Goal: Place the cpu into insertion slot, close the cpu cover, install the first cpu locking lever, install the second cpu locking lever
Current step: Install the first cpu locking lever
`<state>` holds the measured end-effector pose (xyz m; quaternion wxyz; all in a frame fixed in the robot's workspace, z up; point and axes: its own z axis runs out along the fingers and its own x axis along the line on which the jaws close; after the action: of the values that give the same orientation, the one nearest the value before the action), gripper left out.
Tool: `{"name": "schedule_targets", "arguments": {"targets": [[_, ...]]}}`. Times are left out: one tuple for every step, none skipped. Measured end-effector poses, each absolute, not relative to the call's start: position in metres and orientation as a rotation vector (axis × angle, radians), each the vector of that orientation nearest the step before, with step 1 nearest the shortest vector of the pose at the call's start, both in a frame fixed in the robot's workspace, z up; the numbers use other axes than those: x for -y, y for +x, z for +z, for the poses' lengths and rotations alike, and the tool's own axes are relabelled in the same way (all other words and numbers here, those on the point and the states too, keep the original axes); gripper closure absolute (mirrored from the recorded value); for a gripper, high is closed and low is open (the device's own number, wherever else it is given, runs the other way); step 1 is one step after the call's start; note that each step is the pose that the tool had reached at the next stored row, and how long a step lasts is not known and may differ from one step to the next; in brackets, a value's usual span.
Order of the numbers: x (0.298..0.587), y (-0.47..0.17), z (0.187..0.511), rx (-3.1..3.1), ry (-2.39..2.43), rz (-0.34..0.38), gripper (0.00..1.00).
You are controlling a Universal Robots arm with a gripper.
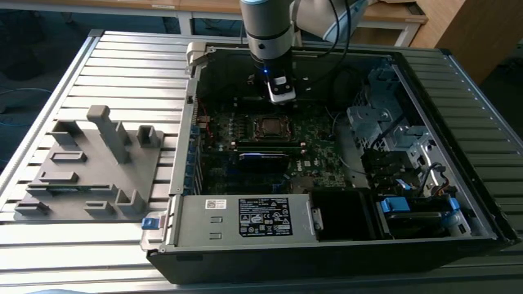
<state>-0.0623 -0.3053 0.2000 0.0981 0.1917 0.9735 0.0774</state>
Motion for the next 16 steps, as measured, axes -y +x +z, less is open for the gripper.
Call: {"name": "schedule_targets", "arguments": {"targets": [[0.3053, -0.0627, 0.1998, -2.879, 0.567, 0.229, 0.90], [0.3053, -0.0631, 0.1995, -2.877, 0.566, 0.229, 0.90], [0.3053, -0.0637, 0.1993, -2.876, 0.566, 0.228, 0.90], [0.3053, -0.0644, 0.1990, -2.874, 0.565, 0.228, 0.90], [0.3053, -0.0650, 0.1988, -2.873, 0.565, 0.228, 0.90], [0.3053, -0.0653, 0.1987, -2.872, 0.564, 0.227, 0.90], [0.3053, -0.0653, 0.1987, -2.872, 0.564, 0.227, 0.90], [0.3054, -0.0653, 0.1987, -2.872, 0.564, 0.227, 0.90], [0.3054, -0.0653, 0.1987, -2.872, 0.564, 0.227, 0.90], [0.3054, -0.0653, 0.1987, -2.872, 0.564, 0.227, 0.90], [0.3054, -0.0653, 0.1987, -2.872, 0.564, 0.227, 0.90], [0.3054, -0.0653, 0.1986, -2.872, 0.564, 0.226, 0.90], [0.3053, -0.0652, 0.1985, -2.872, 0.564, 0.225, 0.90], [0.3053, -0.0652, 0.1983, -2.872, 0.564, 0.222, 0.90], [0.3053, -0.0653, 0.1982, -2.872, 0.563, 0.219, 0.90], [0.3054, -0.0653, 0.1982, -2.872, 0.563, 0.218, 0.90]]}}
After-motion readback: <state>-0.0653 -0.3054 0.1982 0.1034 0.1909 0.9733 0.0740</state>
